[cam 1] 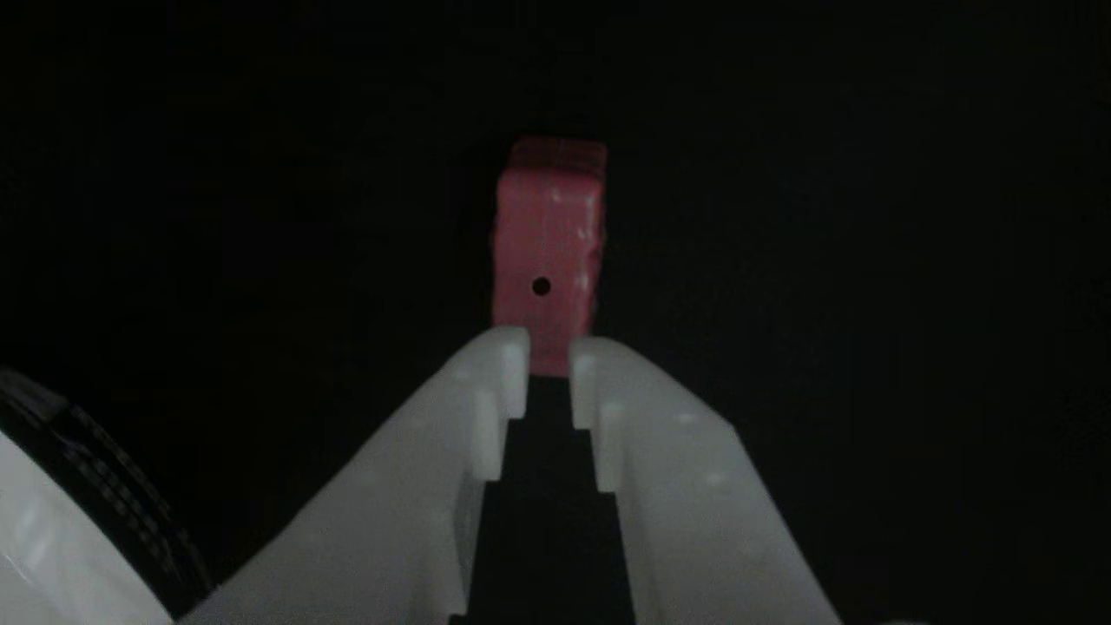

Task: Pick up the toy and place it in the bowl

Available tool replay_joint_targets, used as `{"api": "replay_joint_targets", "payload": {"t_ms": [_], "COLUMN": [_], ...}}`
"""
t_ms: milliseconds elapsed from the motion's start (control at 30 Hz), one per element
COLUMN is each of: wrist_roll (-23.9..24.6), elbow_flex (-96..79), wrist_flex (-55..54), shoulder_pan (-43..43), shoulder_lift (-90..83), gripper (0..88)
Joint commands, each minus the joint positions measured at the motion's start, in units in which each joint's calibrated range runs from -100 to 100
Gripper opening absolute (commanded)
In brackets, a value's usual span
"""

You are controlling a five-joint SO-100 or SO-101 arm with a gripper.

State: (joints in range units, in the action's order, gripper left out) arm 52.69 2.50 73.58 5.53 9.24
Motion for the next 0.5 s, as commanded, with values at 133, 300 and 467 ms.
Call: {"api": "replay_joint_targets", "payload": {"t_ms": [133,300,467], "wrist_roll": [3.63,3.36,3.42], "elbow_flex": [1.6,2.32,3.04], "wrist_flex": [1.78,5.26,4.49], "shoulder_pan": [0.11,-0.14,-0.47], "shoulder_lift": [-0.28,2.55,3.47], "gripper": [2.4,2.4,2.4]}}
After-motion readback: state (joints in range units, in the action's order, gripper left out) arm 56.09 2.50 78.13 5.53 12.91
